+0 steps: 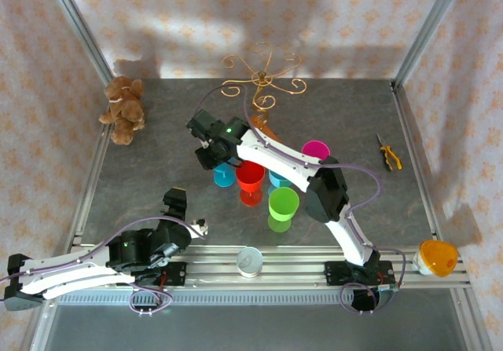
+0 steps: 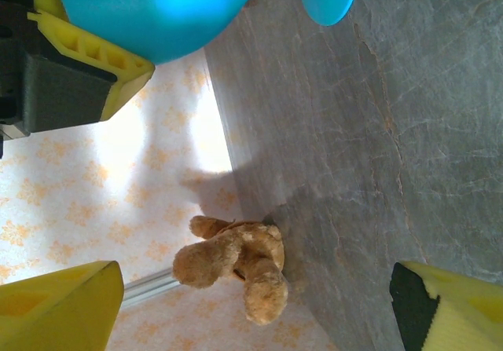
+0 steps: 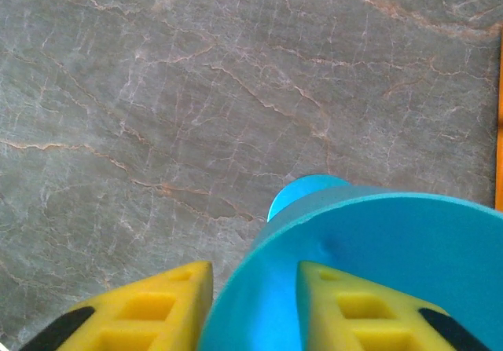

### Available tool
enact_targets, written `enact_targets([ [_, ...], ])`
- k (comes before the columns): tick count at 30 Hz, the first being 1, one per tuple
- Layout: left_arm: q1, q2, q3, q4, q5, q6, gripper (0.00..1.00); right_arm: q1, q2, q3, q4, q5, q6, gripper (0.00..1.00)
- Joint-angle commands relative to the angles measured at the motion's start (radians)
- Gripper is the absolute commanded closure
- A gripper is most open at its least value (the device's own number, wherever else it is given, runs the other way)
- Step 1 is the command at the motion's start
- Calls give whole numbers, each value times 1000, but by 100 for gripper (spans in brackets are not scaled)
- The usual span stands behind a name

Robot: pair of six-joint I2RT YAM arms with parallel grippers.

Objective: Take the wine glass off the wine glass rack

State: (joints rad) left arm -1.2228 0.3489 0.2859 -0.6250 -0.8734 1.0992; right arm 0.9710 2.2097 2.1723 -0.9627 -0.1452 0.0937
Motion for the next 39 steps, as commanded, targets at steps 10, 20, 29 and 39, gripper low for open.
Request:
enact_targets([
  [10,6,2,-3,-20,4,-10,9,8,-37,61,-30,43,-15,54],
  [20,6,37,5,36,-10,18,9,6,-121,97,-36,65,-42,47],
  [29,9,91,39,202,-58,62,9,8,-230,109,-43,97,-70,45],
  [39,117,243,427,86,46,-339,7,7,-583,-208,57,329,-48,36],
])
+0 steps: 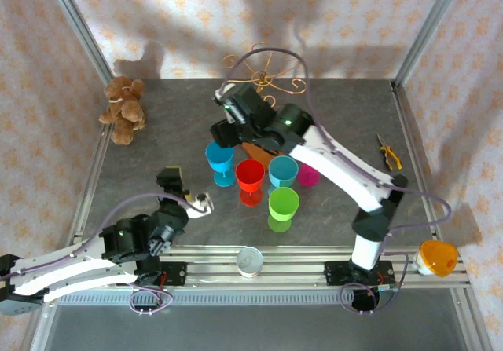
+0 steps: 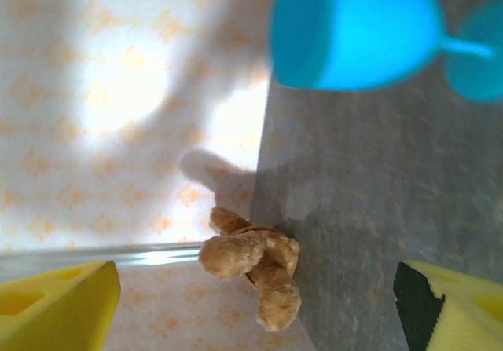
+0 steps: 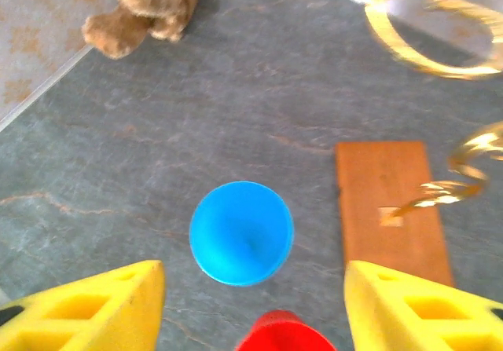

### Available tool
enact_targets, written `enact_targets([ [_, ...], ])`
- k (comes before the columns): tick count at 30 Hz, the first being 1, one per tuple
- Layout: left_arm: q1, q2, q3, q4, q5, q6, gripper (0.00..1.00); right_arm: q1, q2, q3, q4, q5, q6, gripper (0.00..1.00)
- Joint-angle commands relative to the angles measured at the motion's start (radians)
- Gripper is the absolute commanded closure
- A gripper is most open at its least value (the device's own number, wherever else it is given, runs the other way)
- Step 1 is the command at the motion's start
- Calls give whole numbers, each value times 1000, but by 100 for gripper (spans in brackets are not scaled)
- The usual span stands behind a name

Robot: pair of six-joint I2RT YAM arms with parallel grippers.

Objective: Take the wine glass off the wine glass rack

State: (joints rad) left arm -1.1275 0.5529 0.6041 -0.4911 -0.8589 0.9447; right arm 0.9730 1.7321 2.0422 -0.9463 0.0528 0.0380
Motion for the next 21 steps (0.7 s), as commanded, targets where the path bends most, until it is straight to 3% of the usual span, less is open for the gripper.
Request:
enact_targets([
  [1,26,55,143,-59,41,-216,7,6,-146,-116,56,164,14,34],
  [5,43,96,260,-58,69,-333,5,-6,-326,-279,103,262,29,27],
  [8,110,130,349,-75,135,-474,5,-91,-432,-374,91,252,80,27],
  [12,287,189,428,-105,295,-717,7,-227,-556,-532,114,263,118,27],
  [18,577,281,449,-39,473,-960,5,-482,-634,-706,199,167,127,25],
  [21,698,345,435,24,546,-1060,4,-586,-659,-805,293,231,155,24],
])
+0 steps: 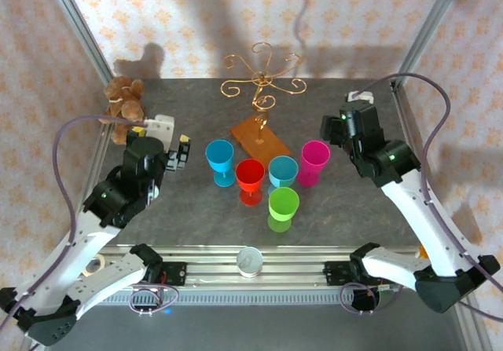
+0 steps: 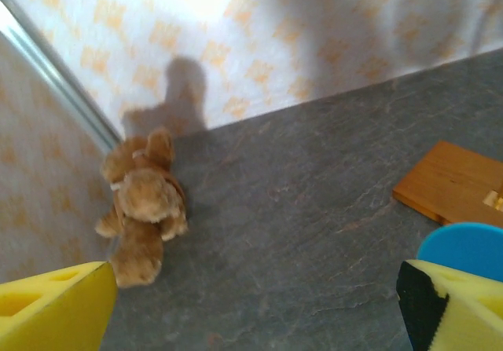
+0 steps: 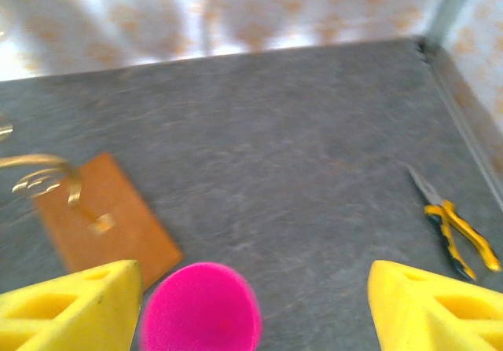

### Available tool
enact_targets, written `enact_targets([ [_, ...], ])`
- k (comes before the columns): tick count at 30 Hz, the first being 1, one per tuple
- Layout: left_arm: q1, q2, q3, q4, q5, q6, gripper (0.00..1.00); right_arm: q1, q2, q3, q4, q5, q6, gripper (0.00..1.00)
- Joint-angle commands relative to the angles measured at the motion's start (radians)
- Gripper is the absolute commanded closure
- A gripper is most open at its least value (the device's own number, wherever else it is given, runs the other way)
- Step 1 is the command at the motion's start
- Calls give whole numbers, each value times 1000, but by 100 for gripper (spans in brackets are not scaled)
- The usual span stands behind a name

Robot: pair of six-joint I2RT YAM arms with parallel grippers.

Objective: Take the wine glass off the wine glass rack

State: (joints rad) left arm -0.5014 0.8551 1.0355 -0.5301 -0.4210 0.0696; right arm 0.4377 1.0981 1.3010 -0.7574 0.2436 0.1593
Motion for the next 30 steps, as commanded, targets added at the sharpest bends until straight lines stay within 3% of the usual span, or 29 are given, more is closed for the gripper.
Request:
enact_targets([
  [1,104,65,-7,88,117,-207,4,-73,-44,-105,155,51,33,24],
  [5,200,121,-70,210,129,-273,3,-217,-67,-259,332,-26,52,22],
  [8,228,146,-130,305,73,-258,2,-296,-48,-326,406,-61,64,22],
  [17,282,239,-269,532,7,-200,1,-307,8,-612,810,93,-69,20],
  [30,360,402,-497,965,-49,-62,1,-328,232,-753,1129,100,-126,21],
])
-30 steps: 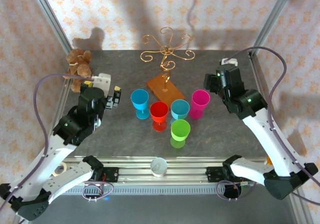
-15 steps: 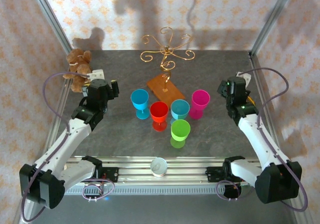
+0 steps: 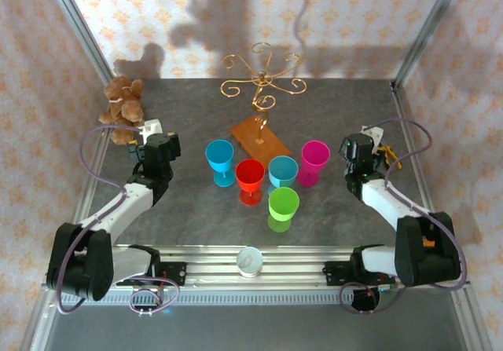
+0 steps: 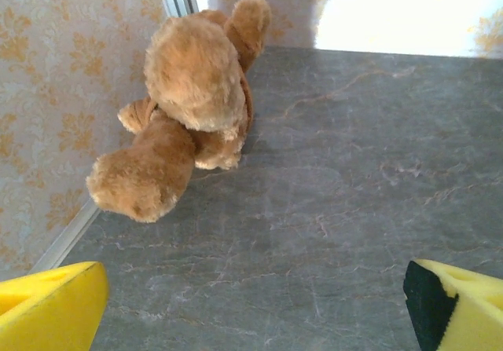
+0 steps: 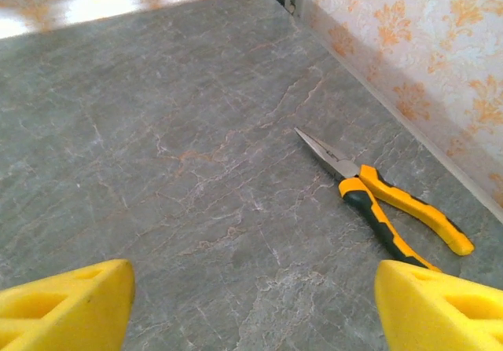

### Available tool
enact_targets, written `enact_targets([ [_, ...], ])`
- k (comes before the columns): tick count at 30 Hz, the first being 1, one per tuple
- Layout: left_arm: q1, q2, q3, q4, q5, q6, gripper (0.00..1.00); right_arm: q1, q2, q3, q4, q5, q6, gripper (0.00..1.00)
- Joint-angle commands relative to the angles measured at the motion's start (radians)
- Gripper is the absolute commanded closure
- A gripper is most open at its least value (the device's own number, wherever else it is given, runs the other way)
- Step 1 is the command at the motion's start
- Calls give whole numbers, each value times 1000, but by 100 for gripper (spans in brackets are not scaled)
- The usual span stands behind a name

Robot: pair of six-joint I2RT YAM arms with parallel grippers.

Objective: Take the wine glass off the wine glass rack

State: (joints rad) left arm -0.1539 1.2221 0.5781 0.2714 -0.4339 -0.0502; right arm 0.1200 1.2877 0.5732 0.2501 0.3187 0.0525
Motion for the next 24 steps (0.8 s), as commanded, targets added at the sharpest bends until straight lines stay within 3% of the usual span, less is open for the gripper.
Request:
enact_targets([
  [1,18,60,-52,196,-25,64,1,-11,66,-24,139,16,-22,21],
  [5,23,136,-106,354,4,103,1,-11,145,-35,229,8,-53,21],
  [12,103,236,-250,676,167,50,1,-20,215,-108,452,-71,-109,18],
  [14,104,289,-269,768,185,55,1,-31,205,-103,421,-109,-104,14],
  [15,104,319,-273,811,189,64,1,-37,211,-110,441,-131,-109,5],
  [17,105,314,-265,773,196,60,1,-61,212,-118,446,-182,-95,0],
  [20,103,320,-231,729,217,75,1,-75,244,-161,552,-207,-91,0],
  [22,105,307,-206,641,222,68,1,-75,235,-150,514,-209,-89,0],
  [24,104,318,-215,680,222,75,1,-75,241,-150,527,-210,-91,0],
])
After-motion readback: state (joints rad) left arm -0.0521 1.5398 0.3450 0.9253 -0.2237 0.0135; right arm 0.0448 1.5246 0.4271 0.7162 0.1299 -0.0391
